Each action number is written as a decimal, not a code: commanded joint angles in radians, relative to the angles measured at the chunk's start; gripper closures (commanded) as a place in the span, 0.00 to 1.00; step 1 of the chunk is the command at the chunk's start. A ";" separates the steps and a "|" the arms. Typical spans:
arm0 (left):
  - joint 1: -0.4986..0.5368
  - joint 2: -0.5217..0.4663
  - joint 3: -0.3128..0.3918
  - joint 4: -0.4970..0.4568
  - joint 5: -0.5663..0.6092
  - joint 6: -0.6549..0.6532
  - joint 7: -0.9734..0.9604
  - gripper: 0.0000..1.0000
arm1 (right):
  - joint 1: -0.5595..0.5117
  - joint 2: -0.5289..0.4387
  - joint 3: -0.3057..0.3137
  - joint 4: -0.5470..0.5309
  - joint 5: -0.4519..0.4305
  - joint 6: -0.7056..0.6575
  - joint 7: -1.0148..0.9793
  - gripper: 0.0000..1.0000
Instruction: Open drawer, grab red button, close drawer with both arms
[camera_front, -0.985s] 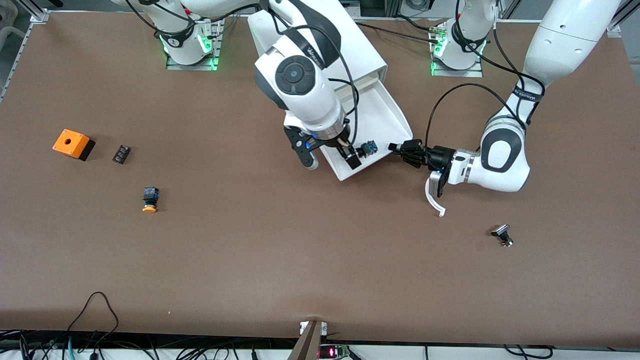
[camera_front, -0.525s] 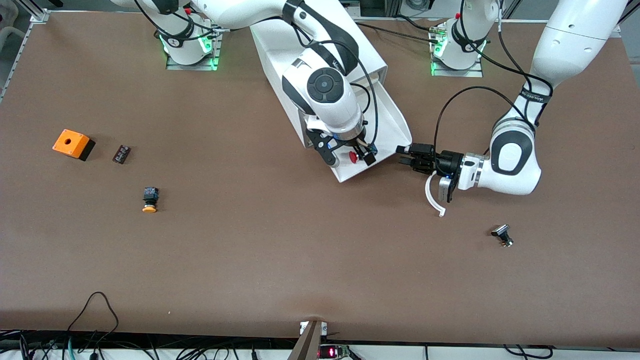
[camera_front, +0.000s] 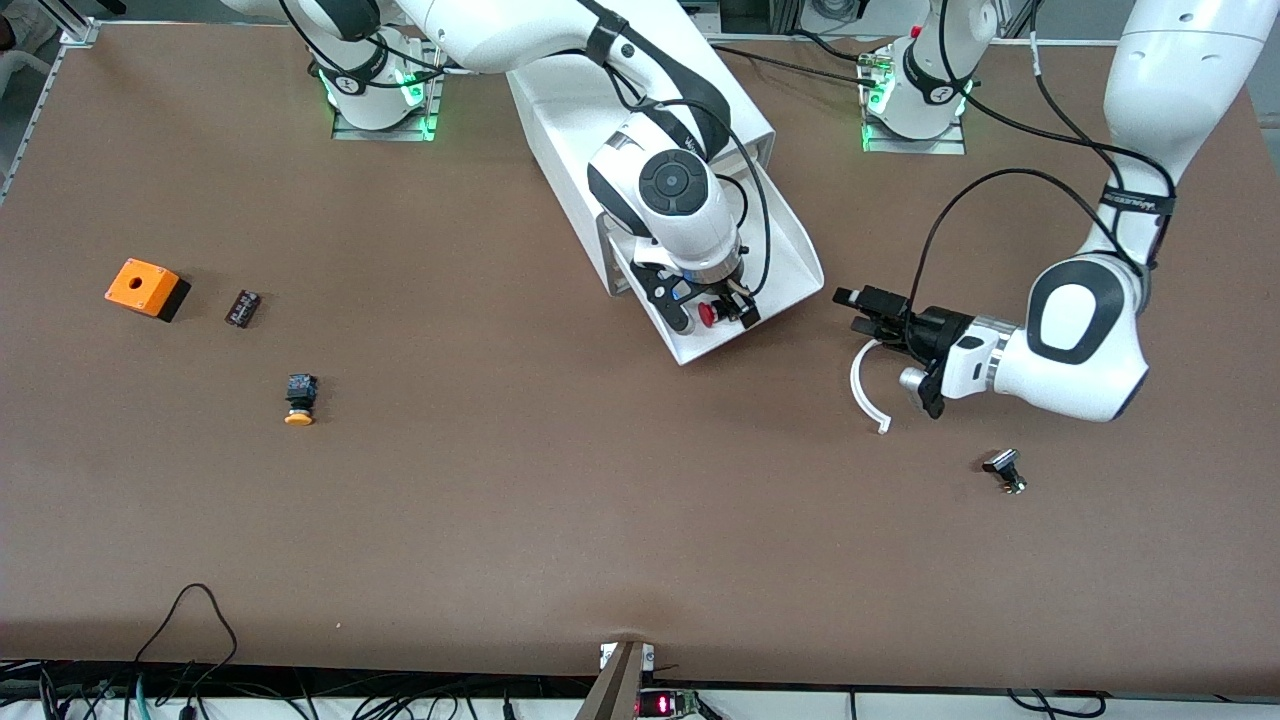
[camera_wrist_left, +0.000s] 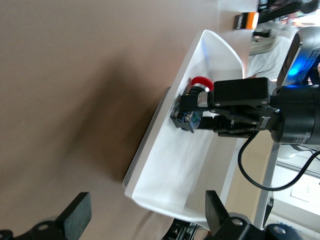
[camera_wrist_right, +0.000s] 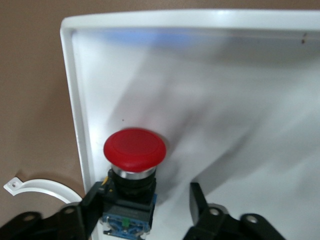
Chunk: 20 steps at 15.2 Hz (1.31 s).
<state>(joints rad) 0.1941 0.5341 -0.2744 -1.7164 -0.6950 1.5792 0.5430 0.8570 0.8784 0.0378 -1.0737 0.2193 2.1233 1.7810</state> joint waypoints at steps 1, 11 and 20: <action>-0.002 -0.008 0.003 0.064 0.112 -0.059 -0.124 0.00 | 0.000 0.011 -0.004 0.038 0.014 -0.013 0.017 1.00; -0.166 -0.016 -0.019 0.474 0.619 -0.367 -0.704 0.00 | -0.119 -0.053 -0.001 0.103 0.055 -0.126 -0.095 1.00; -0.229 0.000 -0.003 0.581 0.792 -0.349 -0.745 0.00 | -0.269 -0.131 -0.035 0.095 0.034 -0.420 -0.709 1.00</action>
<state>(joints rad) -0.0387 0.5104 -0.2759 -1.1645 0.0786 1.2070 -0.1952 0.6152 0.7682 0.0159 -0.9731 0.2636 1.7754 1.2232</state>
